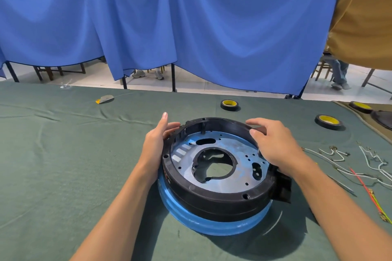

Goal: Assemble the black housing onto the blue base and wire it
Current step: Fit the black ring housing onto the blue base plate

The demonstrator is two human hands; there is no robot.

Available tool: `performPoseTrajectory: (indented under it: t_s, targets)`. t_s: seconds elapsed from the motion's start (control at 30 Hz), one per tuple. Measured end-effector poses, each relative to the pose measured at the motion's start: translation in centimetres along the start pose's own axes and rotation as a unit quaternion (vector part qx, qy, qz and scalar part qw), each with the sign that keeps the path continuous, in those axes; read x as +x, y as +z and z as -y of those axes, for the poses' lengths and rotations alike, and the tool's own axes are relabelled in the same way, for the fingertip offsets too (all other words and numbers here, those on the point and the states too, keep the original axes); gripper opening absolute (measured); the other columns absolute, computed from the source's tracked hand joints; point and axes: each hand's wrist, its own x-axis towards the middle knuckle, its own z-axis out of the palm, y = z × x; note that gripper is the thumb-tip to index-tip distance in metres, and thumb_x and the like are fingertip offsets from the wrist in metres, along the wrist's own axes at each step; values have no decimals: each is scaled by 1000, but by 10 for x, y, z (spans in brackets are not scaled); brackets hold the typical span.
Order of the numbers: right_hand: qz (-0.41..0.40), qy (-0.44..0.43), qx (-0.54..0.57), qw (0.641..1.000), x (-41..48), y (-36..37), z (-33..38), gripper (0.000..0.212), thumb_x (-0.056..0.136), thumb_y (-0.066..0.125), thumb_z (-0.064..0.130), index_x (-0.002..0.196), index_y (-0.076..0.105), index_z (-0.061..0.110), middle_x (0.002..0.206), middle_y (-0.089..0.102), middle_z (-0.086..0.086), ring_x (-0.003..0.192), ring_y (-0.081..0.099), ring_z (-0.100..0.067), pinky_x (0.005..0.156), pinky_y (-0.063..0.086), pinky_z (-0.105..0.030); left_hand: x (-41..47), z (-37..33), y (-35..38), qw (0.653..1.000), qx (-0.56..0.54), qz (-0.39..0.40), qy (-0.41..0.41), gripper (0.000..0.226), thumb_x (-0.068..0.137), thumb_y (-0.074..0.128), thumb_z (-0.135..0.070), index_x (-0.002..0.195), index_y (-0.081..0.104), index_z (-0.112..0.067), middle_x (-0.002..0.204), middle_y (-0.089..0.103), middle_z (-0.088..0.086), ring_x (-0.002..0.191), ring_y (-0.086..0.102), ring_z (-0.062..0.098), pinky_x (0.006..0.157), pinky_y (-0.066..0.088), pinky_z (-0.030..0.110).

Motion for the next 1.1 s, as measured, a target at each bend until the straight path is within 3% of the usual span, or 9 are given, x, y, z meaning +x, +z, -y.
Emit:
performPoseTrajectory:
  t_s: [0.07, 0.17, 0.37, 0.53, 0.67, 0.77, 0.93, 1.1]
  targets:
    - [-10, 4, 0, 1000, 0, 0, 3, 34, 102, 45, 14, 134, 56, 20, 123, 63, -7, 91, 60, -22, 63, 44, -21, -1, 0, -1, 1000, -8, 10, -3, 53, 93, 46, -62, 100, 77, -20, 104, 76, 2, 101, 70, 26, 100, 49, 51]
    - [-42, 21, -6, 999, -1, 0, 7, 32, 102, 45, 12, 130, 59, 19, 121, 63, -10, 96, 59, -25, 73, 46, -30, -2, -1, -3, 999, -34, 24, -7, 53, 85, 52, -64, 101, 77, -21, 110, 74, 2, 107, 68, 27, 102, 48, 52]
    - [-27, 67, -41, 997, -13, -1, 4, 32, 103, 39, 12, 131, 54, 15, 122, 61, -11, 105, 57, -33, 82, 46, -36, -1, -6, -2, 994, 22, 103, -2, 43, 80, 55, -60, 97, 78, -28, 103, 76, 2, 96, 72, 22, 95, 52, 45]
    - [-4, 71, -28, 997, -13, -2, 2, 31, 102, 37, 10, 121, 60, 16, 104, 64, -11, 80, 58, -27, 63, 43, -31, -1, -8, 2, 992, 37, 121, 19, 36, 82, 55, -58, 93, 78, -33, 99, 77, 1, 94, 73, 20, 85, 52, 37]
    - [-4, 75, -11, 997, -13, -1, 1, 32, 102, 37, 10, 122, 61, 17, 103, 64, -9, 77, 54, -21, 56, 41, -27, -1, -7, 1, 993, 31, 108, 19, 39, 82, 57, -56, 96, 78, -27, 101, 77, 3, 95, 73, 21, 87, 53, 38]
    - [-6, 72, -7, 997, -13, 1, 2, 32, 102, 37, 9, 123, 61, 16, 106, 63, -9, 78, 54, -18, 55, 39, -25, 0, -8, -1, 994, 24, 102, 18, 42, 86, 57, -53, 101, 76, -19, 102, 76, 9, 94, 73, 26, 86, 54, 39]
    - [-14, 74, 1, 997, -11, 2, 1, 31, 102, 39, 9, 123, 61, 16, 108, 63, -9, 83, 54, -20, 55, 40, -24, 0, -8, 1, 994, 36, 107, 16, 36, 95, 53, -48, 97, 77, -22, 102, 76, 9, 94, 73, 26, 85, 55, 38]
    - [-28, 84, 23, 996, -11, 4, 0, 30, 102, 40, 9, 124, 60, 16, 107, 61, -6, 83, 54, -18, 59, 42, -27, 1, -7, 1, 993, 51, 104, 13, 32, 96, 55, -40, 101, 77, -19, 103, 75, 10, 98, 72, 29, 94, 52, 42]
